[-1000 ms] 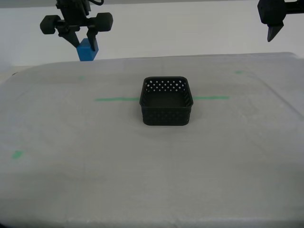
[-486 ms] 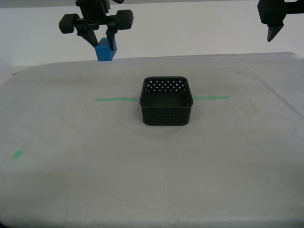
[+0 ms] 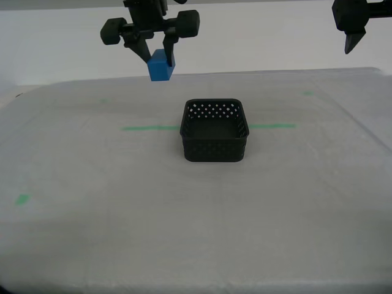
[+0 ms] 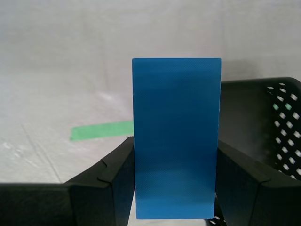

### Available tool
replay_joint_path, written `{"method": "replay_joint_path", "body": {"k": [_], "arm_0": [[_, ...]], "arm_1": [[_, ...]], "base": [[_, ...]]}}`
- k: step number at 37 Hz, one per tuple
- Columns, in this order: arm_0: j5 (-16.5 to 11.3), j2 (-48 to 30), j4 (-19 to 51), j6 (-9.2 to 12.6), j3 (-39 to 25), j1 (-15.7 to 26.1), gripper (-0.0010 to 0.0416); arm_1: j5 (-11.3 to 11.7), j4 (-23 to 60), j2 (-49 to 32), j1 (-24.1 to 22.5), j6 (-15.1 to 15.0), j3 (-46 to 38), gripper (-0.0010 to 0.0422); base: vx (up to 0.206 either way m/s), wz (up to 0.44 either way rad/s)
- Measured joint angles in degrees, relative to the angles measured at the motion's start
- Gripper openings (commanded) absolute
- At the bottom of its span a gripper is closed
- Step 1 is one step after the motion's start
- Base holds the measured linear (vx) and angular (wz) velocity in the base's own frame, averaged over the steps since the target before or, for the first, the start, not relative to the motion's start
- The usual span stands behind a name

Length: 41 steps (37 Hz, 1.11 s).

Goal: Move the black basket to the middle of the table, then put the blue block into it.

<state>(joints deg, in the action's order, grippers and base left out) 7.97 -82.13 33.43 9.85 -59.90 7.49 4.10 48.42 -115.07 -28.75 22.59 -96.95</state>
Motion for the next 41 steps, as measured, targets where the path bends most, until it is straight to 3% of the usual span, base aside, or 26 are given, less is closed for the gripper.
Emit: {"method": "replay_joint_path", "body": {"k": [11, 22, 29, 41], "arm_0": [[0.0, 0.0, 0.0, 0.0, 0.0, 0.02, 0.0399], [0.0, 0.0, 0.0, 0.02, 0.0, -0.04, 0.0399], [0.0, 0.0, 0.0, 0.02, 0.0, 0.02, 0.0399], [0.0, 0.0, 0.0, 0.02, 0.0, -0.02, 0.0399]], "arm_1": [[1.57, -0.35, 0.0, -5.62, 6.27, 0.39, 0.0], [4.94, -1.38, 0.0, -11.19, 13.42, 0.46, 0.0], [6.93, -2.99, 0.0, -13.75, 16.35, 0.5, 0.0], [6.67, -10.08, 0.0, -15.82, 20.74, 6.29, 0.0]], "base": [[0.0, 0.0], [0.0, 0.0], [0.0, 0.0], [0.0, 0.0]]}}
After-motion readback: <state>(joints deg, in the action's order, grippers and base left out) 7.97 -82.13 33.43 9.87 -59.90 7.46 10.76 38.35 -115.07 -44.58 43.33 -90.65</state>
